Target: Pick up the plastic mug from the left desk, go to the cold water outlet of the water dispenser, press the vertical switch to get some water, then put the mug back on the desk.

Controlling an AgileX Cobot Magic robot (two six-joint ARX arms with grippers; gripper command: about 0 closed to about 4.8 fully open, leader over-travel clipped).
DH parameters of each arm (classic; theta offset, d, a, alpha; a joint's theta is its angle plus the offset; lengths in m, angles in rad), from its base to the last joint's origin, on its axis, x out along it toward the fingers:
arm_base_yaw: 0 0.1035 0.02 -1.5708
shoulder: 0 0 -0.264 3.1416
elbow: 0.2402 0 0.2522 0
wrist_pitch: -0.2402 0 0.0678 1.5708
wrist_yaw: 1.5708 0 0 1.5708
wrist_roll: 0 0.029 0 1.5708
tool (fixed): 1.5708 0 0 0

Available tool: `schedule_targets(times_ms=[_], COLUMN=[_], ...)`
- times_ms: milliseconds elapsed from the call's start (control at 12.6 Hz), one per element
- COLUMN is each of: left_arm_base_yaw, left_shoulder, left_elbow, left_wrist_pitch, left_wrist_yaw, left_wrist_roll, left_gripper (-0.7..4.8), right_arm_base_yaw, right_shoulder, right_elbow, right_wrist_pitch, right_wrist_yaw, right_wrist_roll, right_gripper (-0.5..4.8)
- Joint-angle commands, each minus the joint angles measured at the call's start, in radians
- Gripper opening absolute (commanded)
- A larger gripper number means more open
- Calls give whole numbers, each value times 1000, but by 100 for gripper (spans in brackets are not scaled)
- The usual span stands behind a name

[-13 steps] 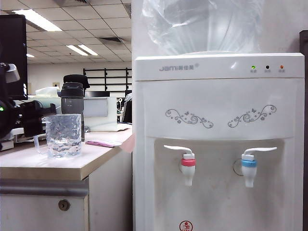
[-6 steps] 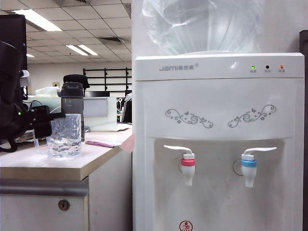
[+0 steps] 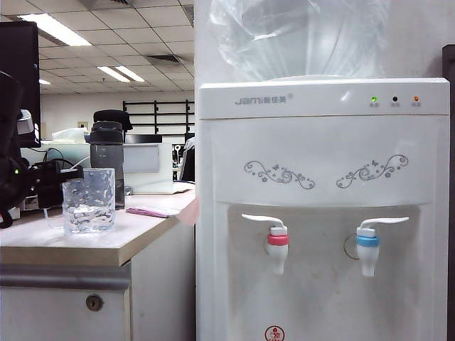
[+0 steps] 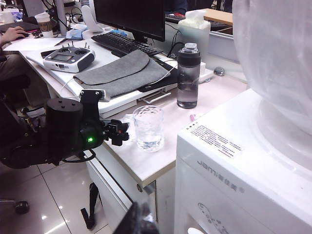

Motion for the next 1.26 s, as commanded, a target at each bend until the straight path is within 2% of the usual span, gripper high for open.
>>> schedule_targets(times_ms=[79,632,712,791,870,1028,1265], left_arm_base_yaw=[2,2,2,2,2,2,2], left_shoulder=[21,54,54,54,56,61,72], left_elbow=[34,81,87,87,87,87,88], left_wrist_pitch=[8,8,8,8,8,7,8], left_wrist_yaw=[47,36,37,37,37,37,39], left_wrist_roll=[47,50,51,51,50,51,55], left_gripper=[246,246,229,174,173,128,114], right_arm_base_yaw=[1,1,1,1,1,1,1], right_shoulder=[-2,-2,-2,-2,-2,-2,-2], right_elbow=[3,3,3,3,3,3,3], right_wrist_pitch=[13,11,11,11,10,10,7], right_wrist_yaw=[0,0,0,0,0,0,0], right_wrist_roll=[2,5,5,5,5,5,5], right_gripper=[-1,-1,-1,-1,-1,-1,-1])
